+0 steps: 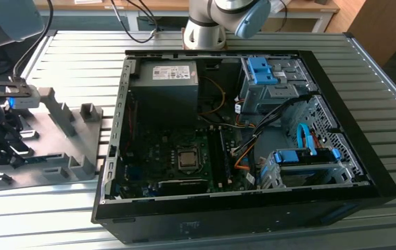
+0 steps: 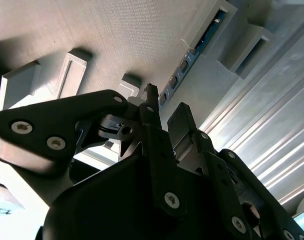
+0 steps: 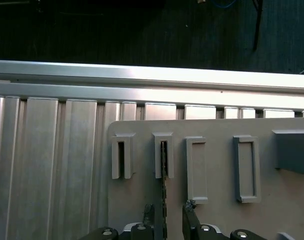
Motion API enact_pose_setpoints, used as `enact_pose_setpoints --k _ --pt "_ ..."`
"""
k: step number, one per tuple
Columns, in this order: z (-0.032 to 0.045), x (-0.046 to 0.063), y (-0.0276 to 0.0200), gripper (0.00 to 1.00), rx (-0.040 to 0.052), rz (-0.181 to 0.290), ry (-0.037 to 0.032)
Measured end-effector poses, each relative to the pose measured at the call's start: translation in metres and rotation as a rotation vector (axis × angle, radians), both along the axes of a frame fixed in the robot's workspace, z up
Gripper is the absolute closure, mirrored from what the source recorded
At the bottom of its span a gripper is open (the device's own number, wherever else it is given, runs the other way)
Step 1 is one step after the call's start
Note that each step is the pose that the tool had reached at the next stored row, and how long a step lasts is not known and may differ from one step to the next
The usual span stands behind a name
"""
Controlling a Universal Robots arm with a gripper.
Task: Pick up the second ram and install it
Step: 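Pick up the second ram and move it above second insertion slot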
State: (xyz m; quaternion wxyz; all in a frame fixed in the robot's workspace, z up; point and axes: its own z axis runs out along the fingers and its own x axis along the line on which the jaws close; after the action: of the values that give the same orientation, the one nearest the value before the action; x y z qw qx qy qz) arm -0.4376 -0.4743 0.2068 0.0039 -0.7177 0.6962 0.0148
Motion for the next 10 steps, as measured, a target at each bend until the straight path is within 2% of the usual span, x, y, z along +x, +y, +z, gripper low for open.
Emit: enact_pose_setpoints --k 10 --pt "-0.0096 0.0038 0.0001 0.65 -0.0005 0.000 0.0015"
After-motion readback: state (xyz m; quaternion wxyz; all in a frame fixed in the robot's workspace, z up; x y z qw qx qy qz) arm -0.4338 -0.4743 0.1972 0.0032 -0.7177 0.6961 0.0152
